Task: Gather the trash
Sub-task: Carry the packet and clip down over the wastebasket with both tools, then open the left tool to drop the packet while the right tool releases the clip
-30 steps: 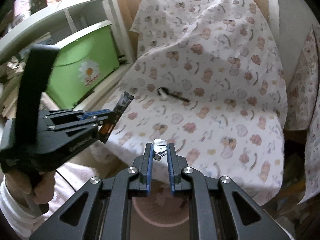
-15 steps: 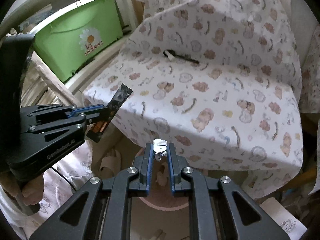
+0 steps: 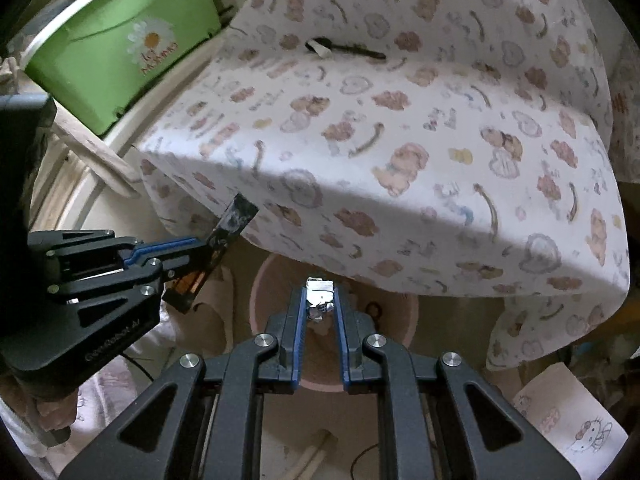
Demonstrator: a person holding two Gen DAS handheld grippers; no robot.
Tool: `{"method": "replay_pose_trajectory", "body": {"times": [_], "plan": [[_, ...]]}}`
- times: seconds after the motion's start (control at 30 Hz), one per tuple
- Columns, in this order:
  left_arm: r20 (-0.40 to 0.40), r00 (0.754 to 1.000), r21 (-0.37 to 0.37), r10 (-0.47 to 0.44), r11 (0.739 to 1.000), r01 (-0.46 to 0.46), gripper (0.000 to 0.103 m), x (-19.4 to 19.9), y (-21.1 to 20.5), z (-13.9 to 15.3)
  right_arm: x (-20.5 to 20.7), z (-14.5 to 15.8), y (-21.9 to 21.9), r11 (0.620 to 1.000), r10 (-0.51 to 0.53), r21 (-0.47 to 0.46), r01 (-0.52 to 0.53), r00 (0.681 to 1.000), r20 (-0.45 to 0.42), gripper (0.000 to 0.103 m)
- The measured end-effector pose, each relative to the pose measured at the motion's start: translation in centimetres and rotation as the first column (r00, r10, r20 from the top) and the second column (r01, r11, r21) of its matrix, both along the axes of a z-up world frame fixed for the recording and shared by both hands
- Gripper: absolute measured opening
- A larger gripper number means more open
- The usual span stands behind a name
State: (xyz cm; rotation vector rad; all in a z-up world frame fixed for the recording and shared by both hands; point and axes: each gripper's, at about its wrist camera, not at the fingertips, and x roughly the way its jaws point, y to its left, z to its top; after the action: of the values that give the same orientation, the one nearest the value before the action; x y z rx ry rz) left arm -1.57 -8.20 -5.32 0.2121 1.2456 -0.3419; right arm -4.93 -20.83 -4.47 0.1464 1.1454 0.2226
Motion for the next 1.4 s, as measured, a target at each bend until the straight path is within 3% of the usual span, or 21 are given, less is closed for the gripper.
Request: {"method": "replay_pose_trajectory", "body": {"times": [0.17,0.6,0.77,0.97,1.0,1.13,1.4], "plan": [[-0.103,0.994,0.016,0.021,1.0,-0.019,0.004,1.2,-0.1,-3.3,1.0,-2.4,-0.3,0.999,-0.029,-0.021,0.027,0.997,-0.068,0.015],[-0.189,0.98,0.109,0.066,0.993,-0.046,0.005,3.7,-0.6,-8.9,2.9,-7.6,0.4,0.996,-0.055,-0.076,0.042,0.982,-0.18,0.015],[-0.211,0.975,0.118,0.077,0.992,-0.053,0.006,3.8,-0.4,-9.5,3.4,-8.2,0.2,0.995,-0.068,-0.086,0.053,0.979,-0.19,0.015],[-0.204,0.975,0.129,0.09,0.99,-0.064,0.034,3.6,-0.1,-9.1,3.3,-8.2,0.0,0.995,-0.086,-0.069,0.074,0.977,-0.193,0.022],[-0.202,0.975,0.134,0.093,0.989,-0.067,0.044,3.6,0.0,-9.0,3.3,-8.1,-0.1,0.995,-0.088,-0.059,0.078,0.977,-0.196,0.027],[-0.172,0.978,0.162,0.116,0.983,-0.087,0.064,3.7,0.4,-8.5,3.2,-7.8,-0.6,0.994,-0.107,-0.057,0.098,0.977,-0.185,0.051],[-0.121,0.985,0.129,0.12,0.986,-0.104,0.065,3.5,1.3,-6.3,3.1,-6.2,-1.5,0.99,-0.138,-0.033,0.135,0.979,-0.152,0.052]]}}
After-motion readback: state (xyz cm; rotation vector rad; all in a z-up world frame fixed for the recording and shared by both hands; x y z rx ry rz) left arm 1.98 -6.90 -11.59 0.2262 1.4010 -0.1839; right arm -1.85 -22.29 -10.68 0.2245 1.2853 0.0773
